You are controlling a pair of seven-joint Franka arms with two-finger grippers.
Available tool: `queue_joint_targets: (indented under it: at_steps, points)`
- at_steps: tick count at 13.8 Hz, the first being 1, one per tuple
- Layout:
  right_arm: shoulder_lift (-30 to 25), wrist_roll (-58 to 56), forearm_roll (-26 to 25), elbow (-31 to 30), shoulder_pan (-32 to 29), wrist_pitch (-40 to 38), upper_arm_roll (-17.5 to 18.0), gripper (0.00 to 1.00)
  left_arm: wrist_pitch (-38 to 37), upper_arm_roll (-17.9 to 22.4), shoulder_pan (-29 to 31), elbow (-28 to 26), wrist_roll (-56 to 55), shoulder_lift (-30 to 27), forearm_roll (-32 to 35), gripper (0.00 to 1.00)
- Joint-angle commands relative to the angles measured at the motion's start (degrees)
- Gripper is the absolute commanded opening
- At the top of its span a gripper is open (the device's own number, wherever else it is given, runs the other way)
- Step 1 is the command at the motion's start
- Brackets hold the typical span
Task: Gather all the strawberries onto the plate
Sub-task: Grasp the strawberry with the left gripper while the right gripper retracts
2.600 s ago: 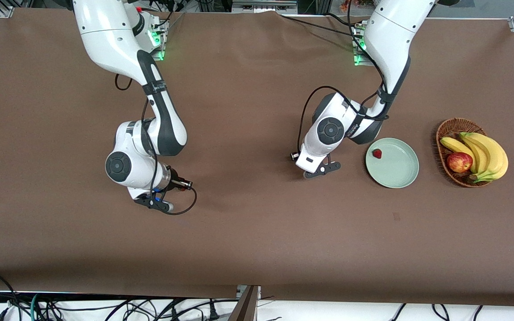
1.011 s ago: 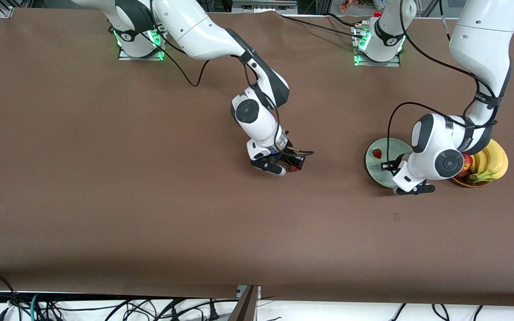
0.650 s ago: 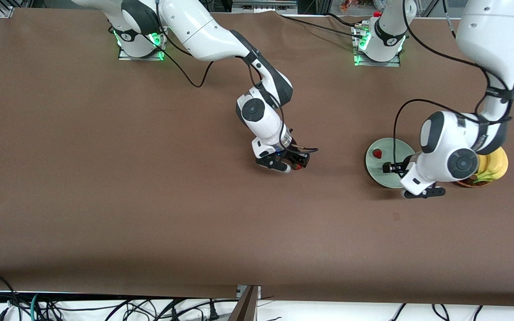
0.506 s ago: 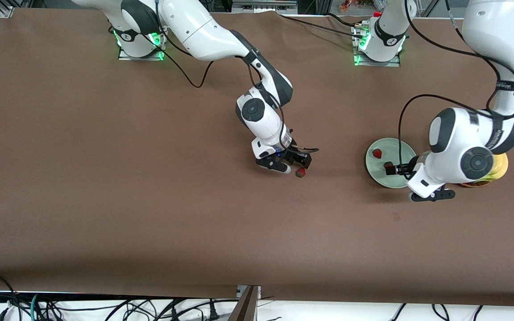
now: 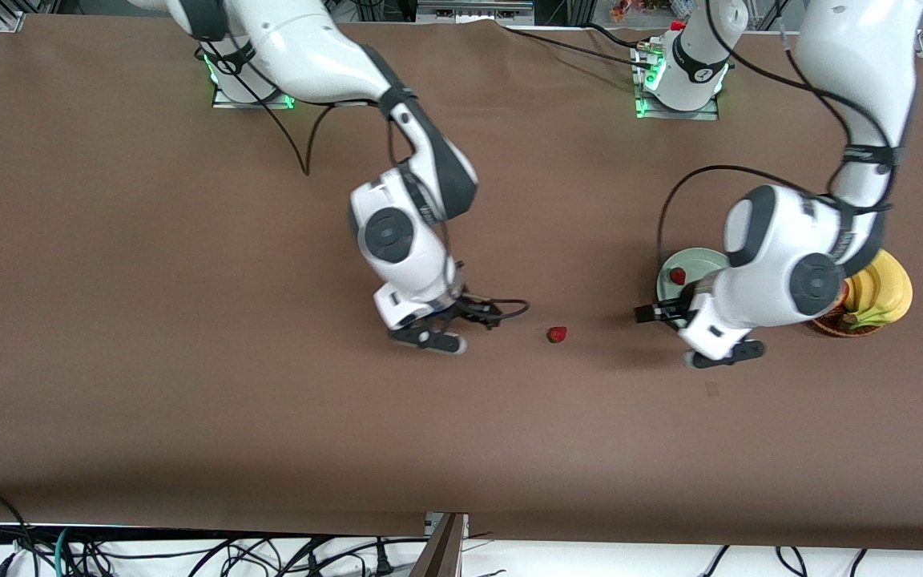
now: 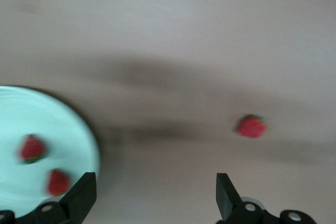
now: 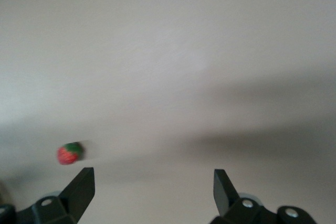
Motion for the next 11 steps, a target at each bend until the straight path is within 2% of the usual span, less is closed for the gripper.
queue_joint_targets:
  at_steps: [1, 2, 4, 6, 8, 9, 11]
  points:
    - [-4.91, -11.02, -0.78, -0.96, -7.60, -11.88, 0.97, 1.00, 5.68, 0.87, -5.81, 2.39, -4.17, 5.36, -0.01, 1.00]
    - [-6.23, -14.54, -0.78, -0.96, -9.71, -16.10, -0.51, 1.00, 9.10, 0.87, -7.13, 2.39, -6.98, 6.85, 0.26, 1.00]
    - [-8.17, -22.79, -0.78, -1.05, -11.22, -23.14, -6.03, 1.00, 14.65, 1.22, -9.43, 2.39, -9.37, 9.84, 4.19, 0.98]
    - [-9.58, -32.54, -0.78, -0.96, -11.31, -29.82, -14.11, 1.00, 15.20, 1.22, -10.39, 2.39, -12.97, 11.26, 7.63, 0.96]
    - [-10.37, -41.16, -0.78, -1.05, -11.40, -33.26, -20.10, 1.00, 15.29, 1.31, -11.01, 3.69, -14.57, 12.40, 8.43, 0.87]
    - [-11.25, -43.73, -1.56, -1.05, -11.92, -34.32, -21.26, 1.00, 15.29, 1.31, -11.02, 5.44, -14.57, 13.36, 8.52, 0.83]
    - [-15.71, -44.37, -7.34, -1.75, -14.81, -35.12, -19.44, 1.00, 15.20, 1.31, -11.19, 6.60, -14.92, 14.25, 9.48, 0.73]
